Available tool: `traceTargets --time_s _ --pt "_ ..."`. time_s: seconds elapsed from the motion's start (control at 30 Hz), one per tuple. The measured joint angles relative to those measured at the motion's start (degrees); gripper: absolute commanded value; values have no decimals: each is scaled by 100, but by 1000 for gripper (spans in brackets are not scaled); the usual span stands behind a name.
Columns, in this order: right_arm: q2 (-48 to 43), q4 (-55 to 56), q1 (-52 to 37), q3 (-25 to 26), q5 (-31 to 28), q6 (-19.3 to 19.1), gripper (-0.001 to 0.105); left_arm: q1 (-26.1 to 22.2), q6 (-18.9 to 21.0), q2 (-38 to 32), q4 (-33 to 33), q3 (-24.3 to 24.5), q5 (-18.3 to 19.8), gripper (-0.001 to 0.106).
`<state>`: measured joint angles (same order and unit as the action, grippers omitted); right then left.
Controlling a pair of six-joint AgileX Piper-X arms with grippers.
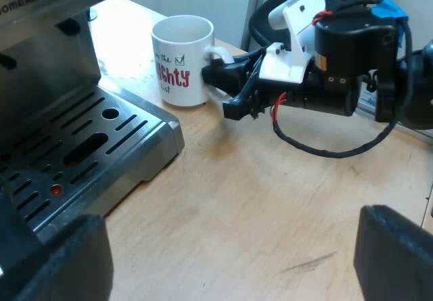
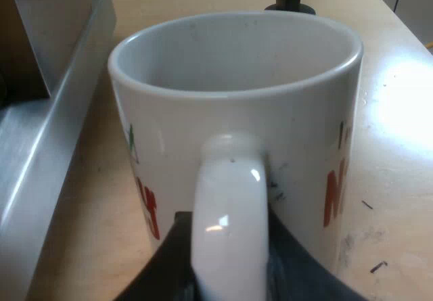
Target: Remove mug from coffee machine
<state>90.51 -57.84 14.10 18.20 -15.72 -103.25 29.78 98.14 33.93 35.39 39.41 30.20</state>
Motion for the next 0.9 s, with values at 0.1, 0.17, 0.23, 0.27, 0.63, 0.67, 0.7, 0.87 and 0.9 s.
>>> traceTargets --time_s 0.1,0.17,0.23,0.27,0.63,0.67,0.7,0.87,0.9 --pt "96 -55 0 -3 0 0 0 0 0 0 0 0 0 87" --pt "153 -117 0 -3 0 0 0 0 0 0 0 0 0 87" --pt "180 -150 0 -3 0 -6 3 0 0 0 0 0 0 87" --pt "180 -147 0 -3 0 -6 6 0 0 0 0 0 0 87" --pt "180 647 0 20 269 321 47 9 0 0 0 0 0 87" --pt "180 661 10 20 269 316 47 9 0 0 0 0 0 87" --pt "180 661 18 20 269 327 47 9 0 0 0 0 0 87" --pt "-92 1184 208 20 269 358 47 9 0 0 0 0 0 87" --pt "-134 1276 230 20 269 360 47 9 0 0 0 0 0 87"
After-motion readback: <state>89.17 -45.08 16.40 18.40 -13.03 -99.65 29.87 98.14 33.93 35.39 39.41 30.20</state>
